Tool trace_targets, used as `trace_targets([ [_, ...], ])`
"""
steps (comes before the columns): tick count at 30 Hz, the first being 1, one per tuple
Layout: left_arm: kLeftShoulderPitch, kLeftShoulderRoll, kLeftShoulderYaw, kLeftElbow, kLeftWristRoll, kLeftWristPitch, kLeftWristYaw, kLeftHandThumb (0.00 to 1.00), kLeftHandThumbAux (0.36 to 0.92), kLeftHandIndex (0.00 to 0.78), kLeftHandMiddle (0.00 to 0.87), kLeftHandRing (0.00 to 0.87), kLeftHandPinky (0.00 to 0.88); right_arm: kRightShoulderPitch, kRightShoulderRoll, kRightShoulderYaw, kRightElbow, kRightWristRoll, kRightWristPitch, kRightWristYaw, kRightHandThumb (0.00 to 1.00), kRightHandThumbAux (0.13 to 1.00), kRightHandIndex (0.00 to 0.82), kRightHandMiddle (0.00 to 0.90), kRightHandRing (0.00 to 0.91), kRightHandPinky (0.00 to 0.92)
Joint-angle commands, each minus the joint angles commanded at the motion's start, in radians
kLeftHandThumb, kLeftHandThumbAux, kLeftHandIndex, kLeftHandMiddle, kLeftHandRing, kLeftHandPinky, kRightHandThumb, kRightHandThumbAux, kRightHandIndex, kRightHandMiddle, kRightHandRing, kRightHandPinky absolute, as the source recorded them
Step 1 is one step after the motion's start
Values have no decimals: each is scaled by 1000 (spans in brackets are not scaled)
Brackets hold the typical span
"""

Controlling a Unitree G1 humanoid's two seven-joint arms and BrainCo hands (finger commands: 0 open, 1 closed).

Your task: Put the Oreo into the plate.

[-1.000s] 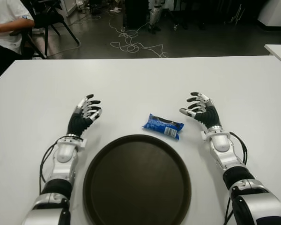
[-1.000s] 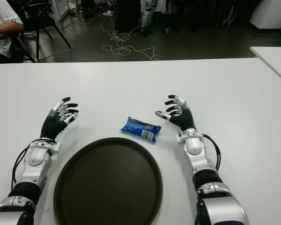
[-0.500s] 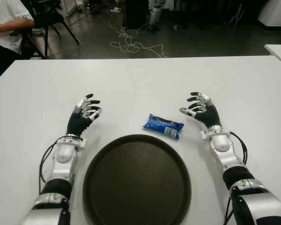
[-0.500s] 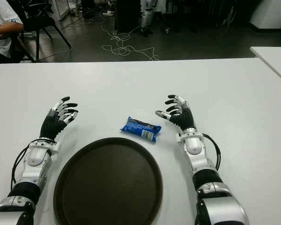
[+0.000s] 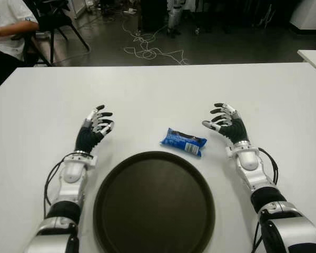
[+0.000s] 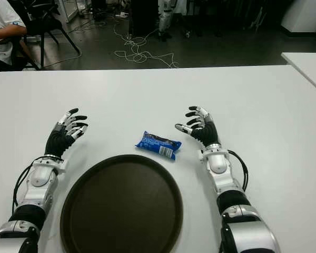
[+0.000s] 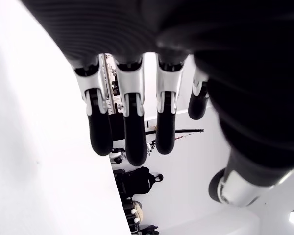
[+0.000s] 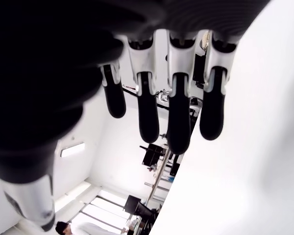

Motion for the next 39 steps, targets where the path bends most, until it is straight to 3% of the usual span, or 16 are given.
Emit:
trace_targets([
  [12,4,-3,5,-5,-8,-11,-6,377,713,139,279,308,329,-1,4,-3,4,7,-4,5,0,703,268,380,446,469],
  [25,1,-1,3,2,-2,-12,0,343,717,145,274,299,319,1,-3,5,-12,-9,-8,-22,0,702,234,355,410,435],
  [29,1,0,4,2,-3,-12,-1,331,717,145,275,296,315,74,-9,23,-299,-53,18,-47,0,688,222,324,367,387],
  [33,0,1,3,3,-1,-15,1,315,716,147,277,296,315,127,-12,35,-459,-90,38,-54,0,695,214,301,334,352],
  [36,0,1,2,5,3,-21,6,312,712,150,281,298,312,153,-52,49,-629,-196,8,-75,0,722,201,279,311,334],
  [39,0,2,2,6,2,-20,4,328,711,150,284,299,311,155,-78,56,-674,-267,-11,-100,0,744,189,260,291,318],
])
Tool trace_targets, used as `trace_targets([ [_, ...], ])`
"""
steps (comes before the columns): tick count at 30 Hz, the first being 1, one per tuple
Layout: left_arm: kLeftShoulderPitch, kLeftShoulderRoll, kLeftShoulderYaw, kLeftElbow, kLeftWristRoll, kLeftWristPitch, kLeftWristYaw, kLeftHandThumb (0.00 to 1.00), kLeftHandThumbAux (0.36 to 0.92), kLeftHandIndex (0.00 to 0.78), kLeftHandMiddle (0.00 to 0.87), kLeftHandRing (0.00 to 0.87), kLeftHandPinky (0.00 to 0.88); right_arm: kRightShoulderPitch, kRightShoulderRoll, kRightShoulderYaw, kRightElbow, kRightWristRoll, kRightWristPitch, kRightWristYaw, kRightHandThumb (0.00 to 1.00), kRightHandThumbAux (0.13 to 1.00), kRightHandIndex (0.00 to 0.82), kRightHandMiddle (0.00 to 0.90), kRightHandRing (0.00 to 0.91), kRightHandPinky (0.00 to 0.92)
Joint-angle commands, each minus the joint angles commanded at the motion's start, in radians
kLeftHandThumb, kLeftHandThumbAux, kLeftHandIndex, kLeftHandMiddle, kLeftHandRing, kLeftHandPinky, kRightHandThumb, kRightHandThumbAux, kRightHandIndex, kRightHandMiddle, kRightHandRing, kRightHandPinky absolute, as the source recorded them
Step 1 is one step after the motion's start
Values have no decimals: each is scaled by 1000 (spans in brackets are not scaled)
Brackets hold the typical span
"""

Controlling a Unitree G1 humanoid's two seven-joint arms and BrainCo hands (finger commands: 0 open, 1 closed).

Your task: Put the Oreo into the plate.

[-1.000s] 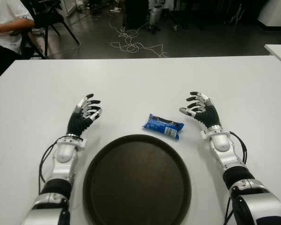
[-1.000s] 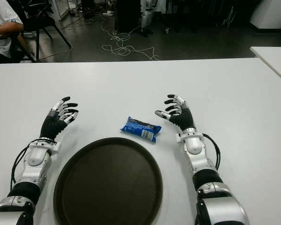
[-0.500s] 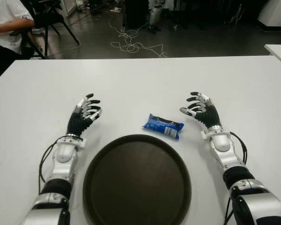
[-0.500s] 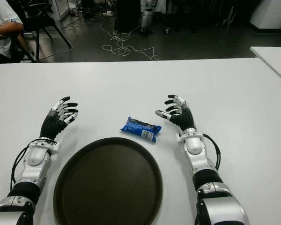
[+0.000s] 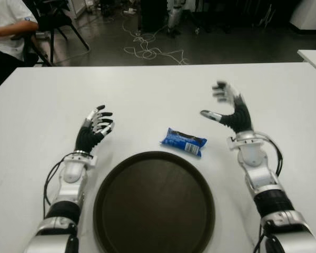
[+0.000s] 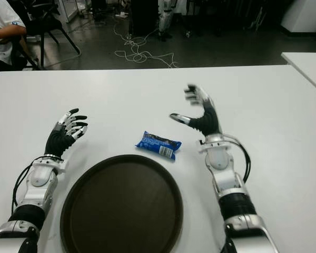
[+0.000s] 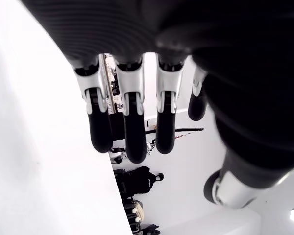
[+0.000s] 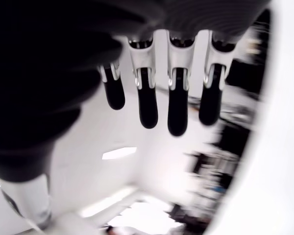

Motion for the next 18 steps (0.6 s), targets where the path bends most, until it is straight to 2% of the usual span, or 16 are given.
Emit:
trace_targets([
  [2,1,1,-3,-5,3,3,0,321,708,150,286,301,316,-5,-15,8,-31,-67,-8,-36,0,754,172,243,278,309],
  [5,2,2,-5,-12,8,6,2,310,706,150,286,304,323,-5,-23,17,-61,-124,1,-68,0,764,155,225,264,301],
  [8,7,1,-8,-25,12,12,6,293,707,149,285,308,324,-6,-24,35,-86,-196,33,-109,0,767,111,184,214,222],
  [9,7,1,-7,-28,12,15,7,292,707,149,286,310,325,-11,-21,49,-91,-228,56,-121,0,766,96,167,190,179],
  [12,6,-1,-5,-29,5,19,2,305,705,149,286,310,323,-22,-2,145,-117,-370,181,-91,0,758,58,112,120,96],
  [15,5,-1,-4,-25,3,18,-2,317,706,150,287,310,322,-8,6,195,-130,-410,241,-64,0,746,22,61,67,64],
  [18,3,-1,-3,-19,0,15,-5,323,708,151,290,315,329,12,-3,253,-140,-430,290,14,0,744,9,43,50,57],
])
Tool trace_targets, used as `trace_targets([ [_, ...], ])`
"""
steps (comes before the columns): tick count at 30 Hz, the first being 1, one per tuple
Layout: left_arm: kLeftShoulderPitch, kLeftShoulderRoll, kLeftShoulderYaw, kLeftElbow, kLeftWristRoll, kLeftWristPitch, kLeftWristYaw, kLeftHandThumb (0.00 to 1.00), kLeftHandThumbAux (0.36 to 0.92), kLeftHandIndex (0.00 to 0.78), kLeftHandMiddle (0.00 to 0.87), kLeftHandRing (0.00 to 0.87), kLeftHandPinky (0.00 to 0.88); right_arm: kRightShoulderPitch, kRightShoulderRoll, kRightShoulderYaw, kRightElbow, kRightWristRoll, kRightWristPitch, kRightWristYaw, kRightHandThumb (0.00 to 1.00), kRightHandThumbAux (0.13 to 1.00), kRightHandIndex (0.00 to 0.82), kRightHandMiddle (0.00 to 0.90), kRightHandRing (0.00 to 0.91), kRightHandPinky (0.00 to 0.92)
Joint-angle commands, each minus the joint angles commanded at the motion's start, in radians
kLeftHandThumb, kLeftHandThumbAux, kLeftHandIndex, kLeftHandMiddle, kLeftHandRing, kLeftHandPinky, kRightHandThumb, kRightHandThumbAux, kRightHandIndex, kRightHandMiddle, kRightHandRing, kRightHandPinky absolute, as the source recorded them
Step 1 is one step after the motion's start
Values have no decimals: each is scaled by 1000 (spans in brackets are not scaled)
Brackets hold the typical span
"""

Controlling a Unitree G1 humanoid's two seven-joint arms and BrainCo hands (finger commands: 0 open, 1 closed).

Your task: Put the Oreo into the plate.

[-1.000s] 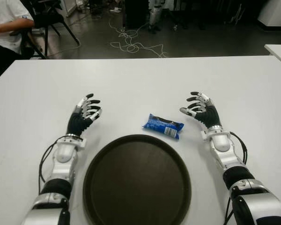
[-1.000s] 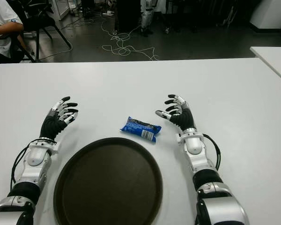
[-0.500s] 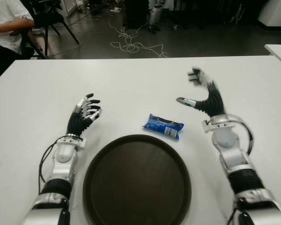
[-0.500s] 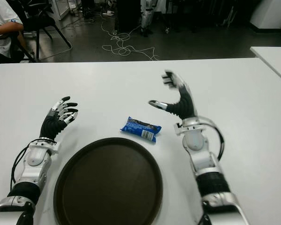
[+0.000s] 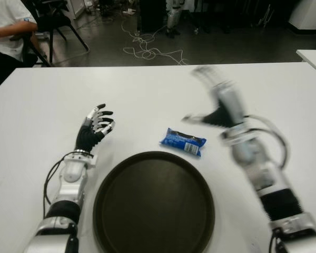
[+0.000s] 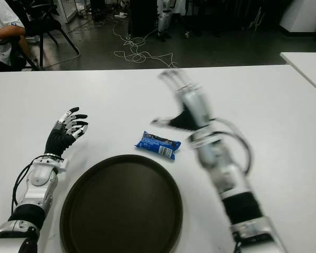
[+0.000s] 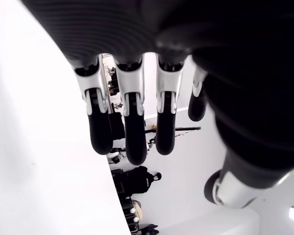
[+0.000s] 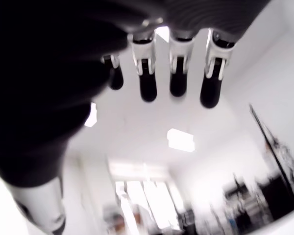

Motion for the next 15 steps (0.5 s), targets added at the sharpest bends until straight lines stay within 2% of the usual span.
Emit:
trace_targets([
  [6,-6,0,6,22,-9,-6,-9,335,685,147,287,314,324,8,-36,68,-78,-25,98,197,0,767,0,21,21,44],
  [15,-6,-9,10,30,-25,-23,-21,358,674,143,281,310,329,11,-59,117,-134,-49,199,329,0,781,0,29,17,29],
])
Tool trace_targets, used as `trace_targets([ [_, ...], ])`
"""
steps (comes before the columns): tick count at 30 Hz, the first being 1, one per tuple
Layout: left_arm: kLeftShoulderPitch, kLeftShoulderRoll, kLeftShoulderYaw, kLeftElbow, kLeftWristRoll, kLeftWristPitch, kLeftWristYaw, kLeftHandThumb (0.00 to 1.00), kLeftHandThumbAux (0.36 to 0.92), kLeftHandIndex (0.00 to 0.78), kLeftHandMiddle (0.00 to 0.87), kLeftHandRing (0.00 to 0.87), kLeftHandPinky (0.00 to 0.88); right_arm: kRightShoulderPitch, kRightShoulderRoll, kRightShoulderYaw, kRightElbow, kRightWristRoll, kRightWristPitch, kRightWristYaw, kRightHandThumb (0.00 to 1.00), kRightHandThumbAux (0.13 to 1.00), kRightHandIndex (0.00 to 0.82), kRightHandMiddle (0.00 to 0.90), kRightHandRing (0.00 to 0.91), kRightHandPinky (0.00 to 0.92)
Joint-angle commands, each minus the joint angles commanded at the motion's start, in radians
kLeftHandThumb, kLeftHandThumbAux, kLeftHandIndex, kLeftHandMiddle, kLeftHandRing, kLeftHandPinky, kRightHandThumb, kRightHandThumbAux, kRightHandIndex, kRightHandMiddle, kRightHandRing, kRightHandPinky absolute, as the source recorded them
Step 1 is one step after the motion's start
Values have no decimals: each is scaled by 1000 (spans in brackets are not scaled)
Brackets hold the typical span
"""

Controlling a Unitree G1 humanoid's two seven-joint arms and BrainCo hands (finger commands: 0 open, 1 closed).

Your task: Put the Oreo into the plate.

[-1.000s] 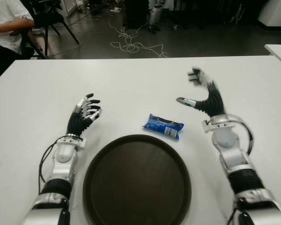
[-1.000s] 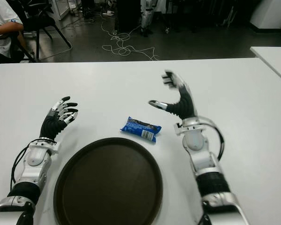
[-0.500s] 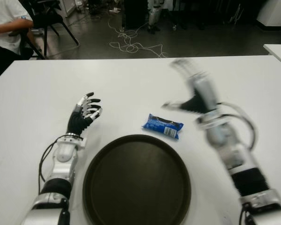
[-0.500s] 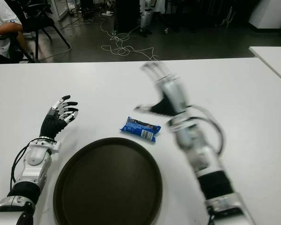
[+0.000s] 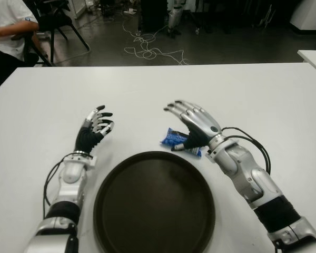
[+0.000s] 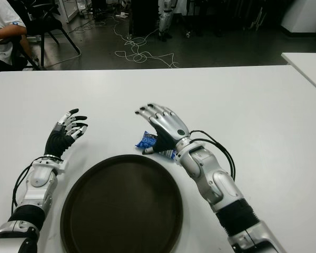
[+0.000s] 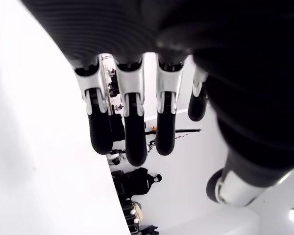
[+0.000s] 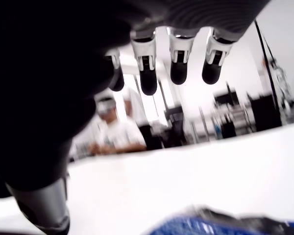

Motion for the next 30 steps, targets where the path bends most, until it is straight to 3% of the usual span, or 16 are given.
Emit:
trace_targets([
  [10,2,-2,-5,-9,3,10,2,362,704,142,273,296,309,4,1,30,17,-2,34,-9,0,799,0,23,6,24],
  [30,2,2,-16,-13,36,12,41,359,725,147,279,300,316,2,37,73,74,-5,91,-41,0,824,26,59,41,61],
])
